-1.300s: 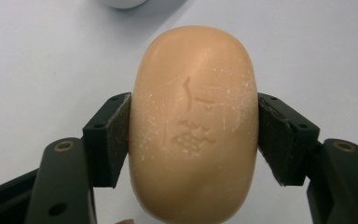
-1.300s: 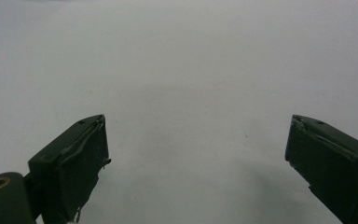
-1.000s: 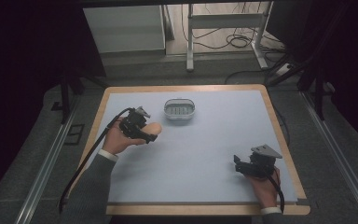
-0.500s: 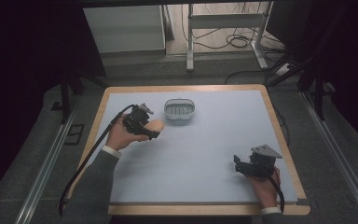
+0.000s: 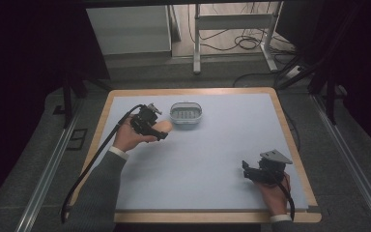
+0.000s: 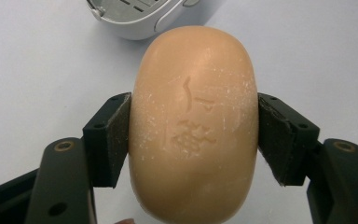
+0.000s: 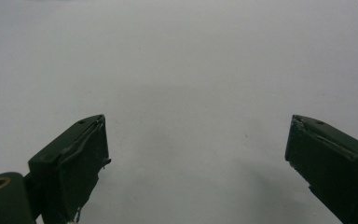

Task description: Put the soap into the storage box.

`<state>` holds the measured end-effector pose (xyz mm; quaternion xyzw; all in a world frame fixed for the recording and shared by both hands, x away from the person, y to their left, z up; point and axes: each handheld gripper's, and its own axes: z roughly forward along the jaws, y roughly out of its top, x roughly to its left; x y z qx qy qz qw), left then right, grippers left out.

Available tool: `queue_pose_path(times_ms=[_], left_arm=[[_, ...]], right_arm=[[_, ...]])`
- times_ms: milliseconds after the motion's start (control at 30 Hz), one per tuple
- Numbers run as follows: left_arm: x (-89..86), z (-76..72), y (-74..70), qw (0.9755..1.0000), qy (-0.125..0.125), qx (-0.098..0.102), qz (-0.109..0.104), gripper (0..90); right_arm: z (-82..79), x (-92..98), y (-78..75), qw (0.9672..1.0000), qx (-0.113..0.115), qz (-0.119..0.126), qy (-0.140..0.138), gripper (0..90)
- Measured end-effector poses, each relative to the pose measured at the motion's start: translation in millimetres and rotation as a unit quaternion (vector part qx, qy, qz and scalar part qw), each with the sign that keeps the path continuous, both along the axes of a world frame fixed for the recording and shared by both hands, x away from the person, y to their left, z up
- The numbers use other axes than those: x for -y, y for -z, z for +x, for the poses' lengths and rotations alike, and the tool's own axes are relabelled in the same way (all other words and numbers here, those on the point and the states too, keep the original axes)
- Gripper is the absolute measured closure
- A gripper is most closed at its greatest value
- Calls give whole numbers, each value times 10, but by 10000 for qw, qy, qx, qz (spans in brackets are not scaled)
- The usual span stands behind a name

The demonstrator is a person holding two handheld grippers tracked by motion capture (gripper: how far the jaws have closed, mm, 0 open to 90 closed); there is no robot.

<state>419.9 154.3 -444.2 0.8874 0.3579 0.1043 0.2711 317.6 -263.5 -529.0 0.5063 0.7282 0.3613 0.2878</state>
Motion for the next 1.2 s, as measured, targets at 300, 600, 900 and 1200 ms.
queue_pose_path(times_ms=[300,600,900,1200], left_arm=[[41,57,1,10000,23,-11,51,324],[56,129,-27,10000,54,-50,29,323],[140,210,-38,9999,131,-84,56,324],[244,320,-65,9996,222,-84,138,323]], right_arm=[[1,-4,2,10000,9,-11,12,62],[2,-4,2,10000,6,-14,10,62],[1,-2,1,10000,3,-11,6,62],[3,-2,1,10000,-10,-1,-1,62]])
